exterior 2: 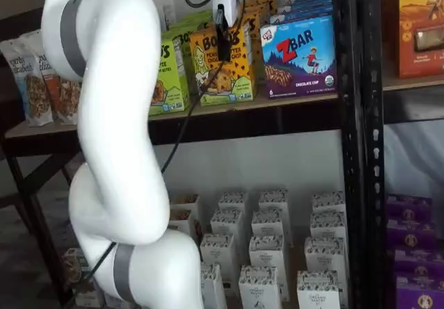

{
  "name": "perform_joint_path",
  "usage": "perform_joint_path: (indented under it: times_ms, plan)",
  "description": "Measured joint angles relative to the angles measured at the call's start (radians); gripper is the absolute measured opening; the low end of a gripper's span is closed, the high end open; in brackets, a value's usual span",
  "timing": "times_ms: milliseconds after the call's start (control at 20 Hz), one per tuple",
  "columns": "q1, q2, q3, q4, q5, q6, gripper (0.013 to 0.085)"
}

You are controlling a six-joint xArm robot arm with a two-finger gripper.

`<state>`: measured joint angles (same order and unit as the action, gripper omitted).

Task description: Pick up the orange box on the top shelf, the fifth box from the left

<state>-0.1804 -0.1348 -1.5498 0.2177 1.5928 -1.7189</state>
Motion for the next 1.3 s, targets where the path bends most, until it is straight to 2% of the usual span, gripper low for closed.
perform_joint_path:
  times_ms: [50,150,200,250,750,1300]
  plan:
    - [0.0,0.0,0.0,0.001,0.0,0.0,0.073]
    - [0.0,0.0,0.0,0.003,0.001,0.001,0.065]
    - [0.0,0.0,-0.001,0.004,0.002,0.001,0.065]
    - [0.0,0.0,-0.002,0.005,0.003,0.001,0.061]
    - [-0.001,-0.007,0.008,0.004,-0.02,-0.001,0.061]
    - [-0.004,0.001,-0.004,0.007,-0.006,-0.002,0.061]
